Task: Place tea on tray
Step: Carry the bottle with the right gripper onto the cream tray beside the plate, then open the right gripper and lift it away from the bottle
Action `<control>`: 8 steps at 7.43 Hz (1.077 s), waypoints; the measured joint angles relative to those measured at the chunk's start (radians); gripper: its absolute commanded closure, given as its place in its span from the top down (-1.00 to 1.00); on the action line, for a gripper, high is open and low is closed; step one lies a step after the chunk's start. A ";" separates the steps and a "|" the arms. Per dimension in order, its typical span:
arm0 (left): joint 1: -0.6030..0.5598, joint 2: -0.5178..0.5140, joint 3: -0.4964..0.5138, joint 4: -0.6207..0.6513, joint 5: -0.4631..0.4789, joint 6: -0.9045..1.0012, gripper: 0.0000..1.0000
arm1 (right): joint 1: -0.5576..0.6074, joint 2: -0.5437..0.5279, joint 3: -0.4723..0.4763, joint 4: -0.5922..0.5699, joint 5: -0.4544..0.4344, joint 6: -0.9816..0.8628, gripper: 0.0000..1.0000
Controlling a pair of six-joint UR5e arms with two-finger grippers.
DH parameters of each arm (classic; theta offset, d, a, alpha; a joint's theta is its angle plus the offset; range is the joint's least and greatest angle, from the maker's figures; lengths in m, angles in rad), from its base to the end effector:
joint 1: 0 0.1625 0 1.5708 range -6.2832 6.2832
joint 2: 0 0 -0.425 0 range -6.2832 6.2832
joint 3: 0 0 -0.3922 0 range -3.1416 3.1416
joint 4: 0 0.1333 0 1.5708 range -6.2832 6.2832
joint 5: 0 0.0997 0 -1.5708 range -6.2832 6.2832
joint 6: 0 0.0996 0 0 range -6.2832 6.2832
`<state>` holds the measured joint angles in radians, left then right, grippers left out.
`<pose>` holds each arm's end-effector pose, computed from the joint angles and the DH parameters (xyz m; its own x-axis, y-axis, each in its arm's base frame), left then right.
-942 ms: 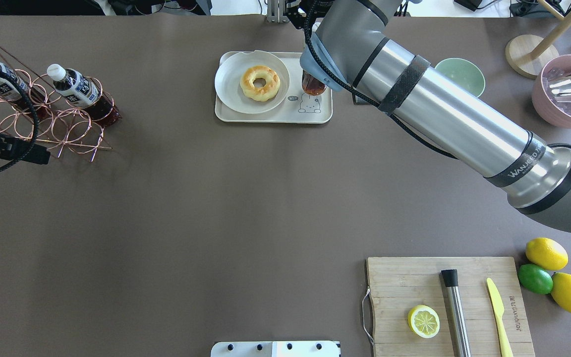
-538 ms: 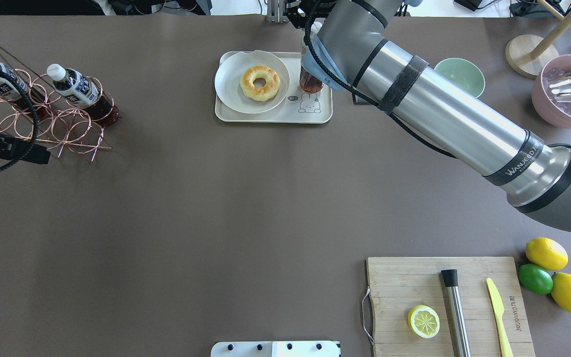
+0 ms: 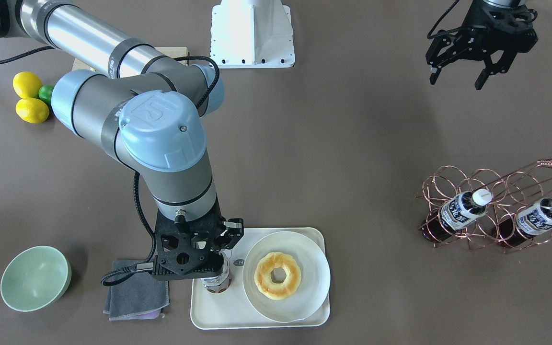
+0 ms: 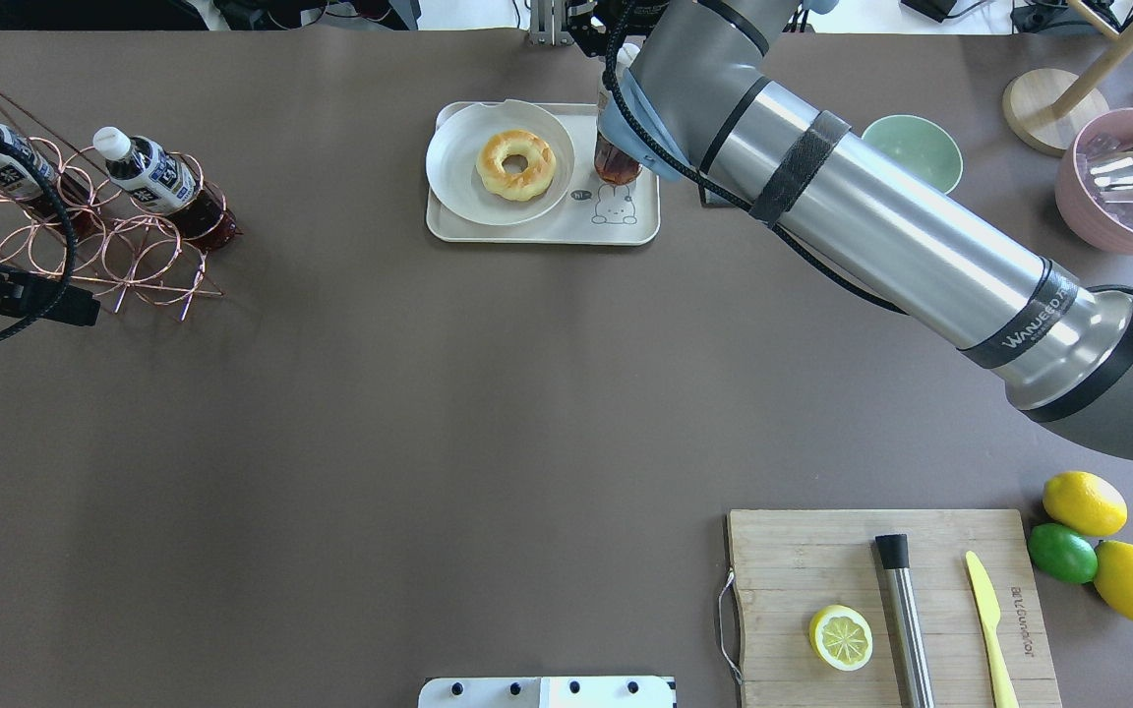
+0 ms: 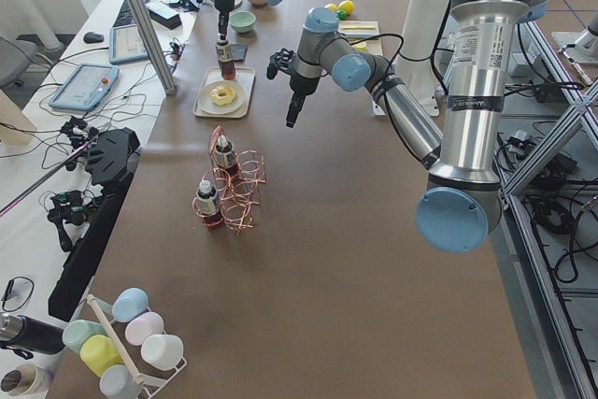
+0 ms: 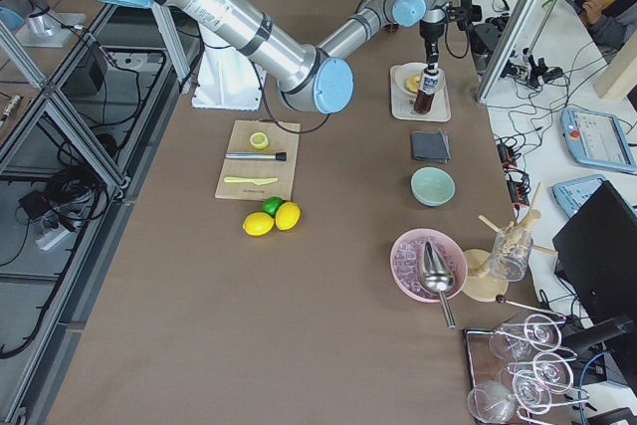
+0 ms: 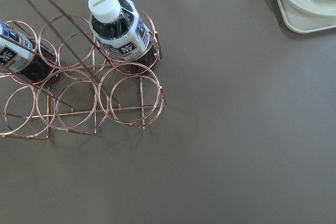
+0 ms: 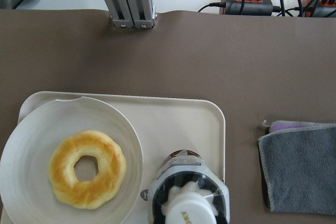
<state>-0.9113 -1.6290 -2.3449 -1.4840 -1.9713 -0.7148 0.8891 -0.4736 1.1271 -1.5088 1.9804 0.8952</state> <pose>0.1853 -0.3931 0.2965 0.7223 0.2034 -0.6610 0.0308 0.9454 0.3245 -0.4470 -0.6995 0.1214 0.7136 -0.0310 0.6999 -0.1299 0.9758 0.1757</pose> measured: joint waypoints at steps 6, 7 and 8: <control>-0.002 0.001 -0.004 0.001 0.000 0.000 0.94 | -0.006 -0.004 0.010 -0.002 0.002 0.006 1.00; -0.004 0.001 -0.009 0.002 0.000 0.000 0.94 | 0.008 -0.006 0.025 -0.009 0.032 0.004 1.00; -0.016 0.002 -0.012 0.005 -0.003 0.001 0.93 | 0.036 -0.034 0.071 -0.040 0.086 -0.004 1.00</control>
<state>-0.9268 -1.6275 -2.3569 -1.4795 -1.9745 -0.7135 0.9249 -0.5072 1.1984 -1.5484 2.0668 0.8908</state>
